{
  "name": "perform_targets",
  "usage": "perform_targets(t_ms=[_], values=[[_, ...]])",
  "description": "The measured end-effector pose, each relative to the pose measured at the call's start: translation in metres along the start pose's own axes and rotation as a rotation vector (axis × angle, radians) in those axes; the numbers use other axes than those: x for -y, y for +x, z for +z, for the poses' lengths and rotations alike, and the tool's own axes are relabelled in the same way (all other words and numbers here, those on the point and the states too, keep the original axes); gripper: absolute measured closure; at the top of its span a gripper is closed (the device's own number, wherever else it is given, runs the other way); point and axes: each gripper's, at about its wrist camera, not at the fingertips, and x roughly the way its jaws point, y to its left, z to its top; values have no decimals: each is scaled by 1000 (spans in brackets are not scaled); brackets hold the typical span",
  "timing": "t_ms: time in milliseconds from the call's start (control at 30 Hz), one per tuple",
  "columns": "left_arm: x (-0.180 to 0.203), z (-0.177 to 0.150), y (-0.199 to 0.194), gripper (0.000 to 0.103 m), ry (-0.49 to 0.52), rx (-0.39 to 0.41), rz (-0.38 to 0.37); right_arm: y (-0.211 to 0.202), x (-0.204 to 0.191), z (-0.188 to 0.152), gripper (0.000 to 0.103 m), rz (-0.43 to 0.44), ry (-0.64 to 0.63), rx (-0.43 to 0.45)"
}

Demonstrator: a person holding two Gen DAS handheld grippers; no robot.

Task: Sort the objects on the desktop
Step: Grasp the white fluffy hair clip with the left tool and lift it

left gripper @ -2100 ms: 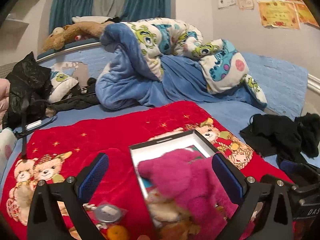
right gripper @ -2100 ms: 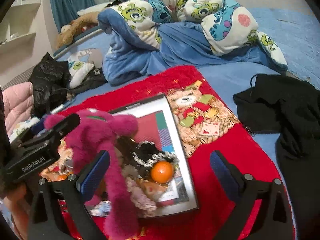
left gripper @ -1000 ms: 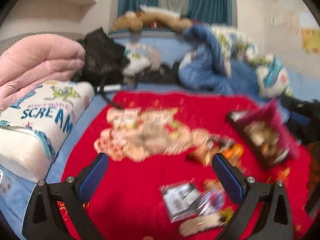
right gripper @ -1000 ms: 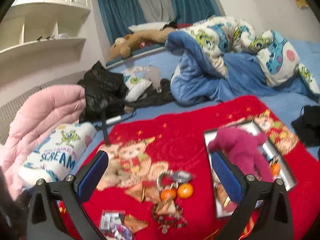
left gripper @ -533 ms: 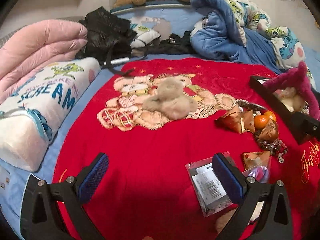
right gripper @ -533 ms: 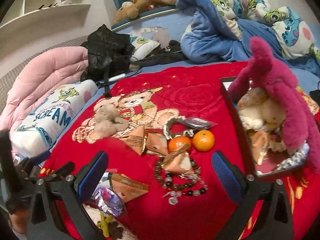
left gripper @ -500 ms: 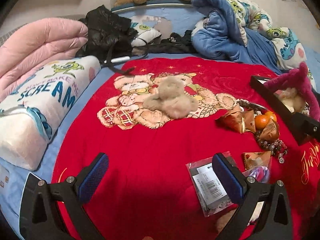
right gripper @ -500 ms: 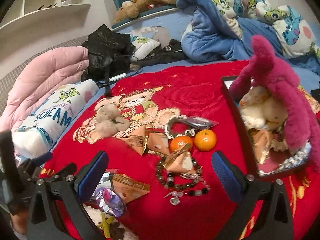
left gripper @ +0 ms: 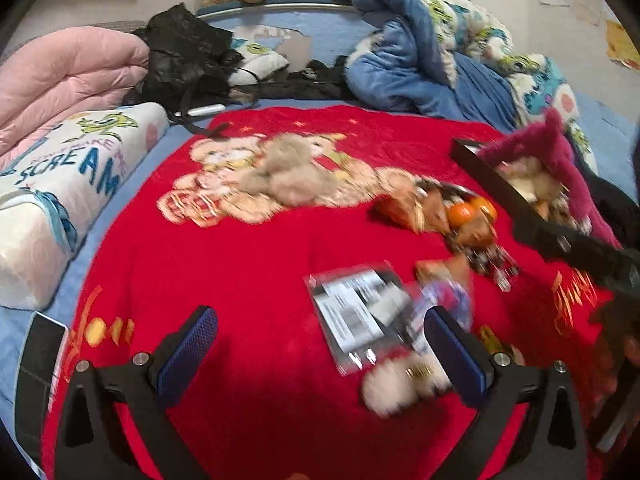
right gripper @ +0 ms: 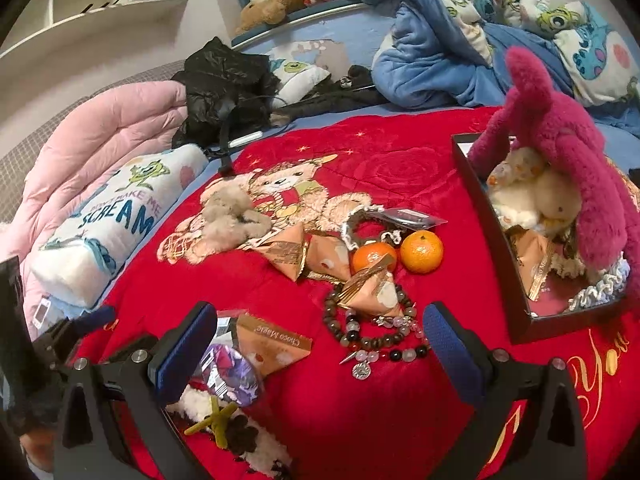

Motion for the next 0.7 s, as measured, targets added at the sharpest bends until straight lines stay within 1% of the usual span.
perform_targets(t_ms=[133, 200, 300, 367, 467, 600, 700], values=[[11, -4, 1, 0, 50, -13, 17, 7, -1, -1, 0, 38, 10, -11], [13, -4, -1, 0, 46, -17, -14, 13, -1, -3, 0, 56, 14, -31], [19, -7, -5, 0, 39, -28, -79, 14, -3, -4, 0, 52, -4, -39], [29, -9, -5, 0, 70, -39, -89, 13, 1, -4, 0, 49, 8, -35], [40, -13, -1, 0, 101, -50, -81, 8, 8, -3, 0, 40, 37, -23], [41, -12, 0, 0, 90, -50, -85, 4, 16, -1, 0, 38, 65, -9], [35, -12, 2, 0, 64, -65, -114, 3, 17, -2, 0, 30, 61, -13]])
